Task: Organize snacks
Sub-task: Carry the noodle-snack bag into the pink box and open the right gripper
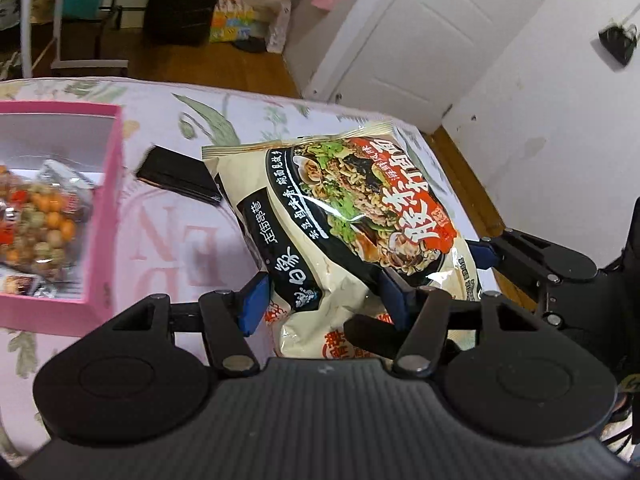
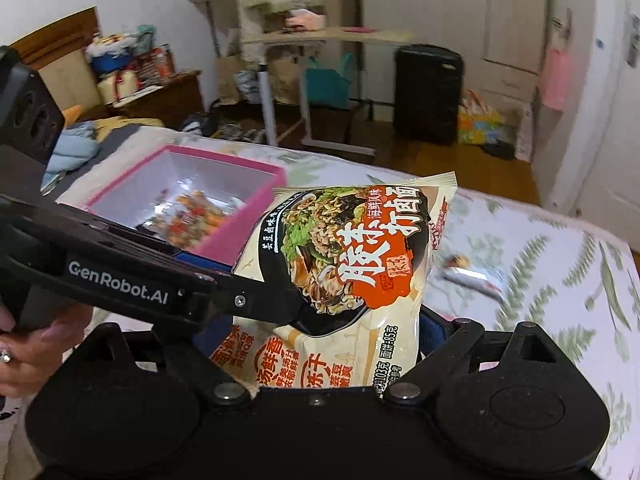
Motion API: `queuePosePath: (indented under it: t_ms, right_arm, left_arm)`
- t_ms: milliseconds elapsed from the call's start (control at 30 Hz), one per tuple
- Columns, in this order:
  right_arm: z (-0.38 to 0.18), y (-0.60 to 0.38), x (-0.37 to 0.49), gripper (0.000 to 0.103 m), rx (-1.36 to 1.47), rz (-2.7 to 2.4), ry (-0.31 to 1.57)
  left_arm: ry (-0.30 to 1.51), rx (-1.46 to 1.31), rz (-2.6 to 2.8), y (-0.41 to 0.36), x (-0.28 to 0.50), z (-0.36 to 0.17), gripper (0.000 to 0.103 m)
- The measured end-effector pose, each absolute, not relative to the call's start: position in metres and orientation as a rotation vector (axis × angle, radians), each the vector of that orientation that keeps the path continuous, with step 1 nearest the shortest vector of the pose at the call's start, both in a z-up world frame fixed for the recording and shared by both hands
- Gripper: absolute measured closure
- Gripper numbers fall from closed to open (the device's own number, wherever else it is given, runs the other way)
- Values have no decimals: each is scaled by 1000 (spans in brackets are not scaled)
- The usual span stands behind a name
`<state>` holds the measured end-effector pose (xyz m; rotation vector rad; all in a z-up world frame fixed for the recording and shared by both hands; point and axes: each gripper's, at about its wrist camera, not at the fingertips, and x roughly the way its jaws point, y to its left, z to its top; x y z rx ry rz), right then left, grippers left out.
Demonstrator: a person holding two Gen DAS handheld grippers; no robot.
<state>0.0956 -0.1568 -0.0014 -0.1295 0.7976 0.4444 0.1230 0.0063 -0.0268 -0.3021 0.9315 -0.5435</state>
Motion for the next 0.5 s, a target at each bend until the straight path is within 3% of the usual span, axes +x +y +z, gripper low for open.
queuePosePath:
  t_ms: [267,500]
  right_arm:
    - [18,-81,130,8,-209,575,769]
    - [-3,-19,169,8,-186,704,779]
  left_arm:
    - [871,-372,-425,82,131,-8,45]
    - [895,-395,-289,156,158,-19,45]
